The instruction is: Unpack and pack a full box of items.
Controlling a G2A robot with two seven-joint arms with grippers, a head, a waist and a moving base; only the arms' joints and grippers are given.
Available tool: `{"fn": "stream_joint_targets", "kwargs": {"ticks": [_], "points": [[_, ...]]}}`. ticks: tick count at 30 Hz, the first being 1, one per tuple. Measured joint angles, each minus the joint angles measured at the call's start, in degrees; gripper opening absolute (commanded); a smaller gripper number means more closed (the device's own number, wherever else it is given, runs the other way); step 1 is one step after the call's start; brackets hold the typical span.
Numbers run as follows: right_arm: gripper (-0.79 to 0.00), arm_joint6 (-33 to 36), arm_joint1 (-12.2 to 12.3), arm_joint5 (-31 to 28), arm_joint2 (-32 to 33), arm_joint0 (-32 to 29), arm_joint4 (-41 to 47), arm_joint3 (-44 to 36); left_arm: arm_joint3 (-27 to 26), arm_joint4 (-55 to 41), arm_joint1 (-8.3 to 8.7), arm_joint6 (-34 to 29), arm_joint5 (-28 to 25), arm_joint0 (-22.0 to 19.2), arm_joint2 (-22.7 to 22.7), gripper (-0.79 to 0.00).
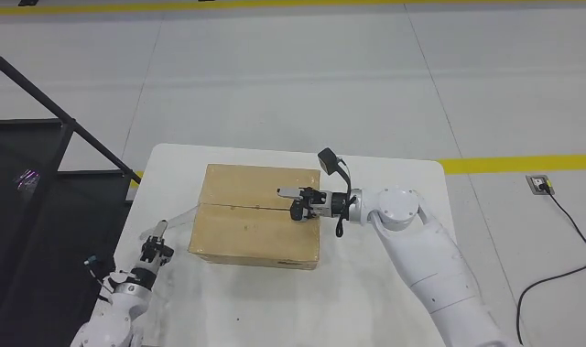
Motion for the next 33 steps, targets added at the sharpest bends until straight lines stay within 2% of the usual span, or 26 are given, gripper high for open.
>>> {"fn": "stream_joint_targets", "kwargs": {"ticks": [8,13,17,24,33], "points": [[0.000,0.00,0.00,0.00,0.00,0.00,0.00,0.00,8.74,-11.85,-1.12,-3.77,-0.08,-7.68,1.72,0.000],[0.000,0.00,0.00,0.00,0.00,0.00,0.00,0.00,14.26,-14.43,-1.59,-5.31,-0.60,-12.10,2.91,0.000],[0.000,0.00,0.00,0.00,0.00,0.00,0.00,0.00,16.53,-15.04,-1.92,-5.53,-3.33,-14.50,3.56,0.000],[0.000,0.00,0.00,0.00,0.00,0.00,0.00,0.00,11.89,-11.65,-1.77,-3.09,-8.86,-13.28,1.73,0.000],[0.000,0.00,0.00,0.00,0.00,0.00,0.00,0.00,2.09,-5.87,-1.27,-1.58,-9.70,-10.44,-1.36,0.000]]}}
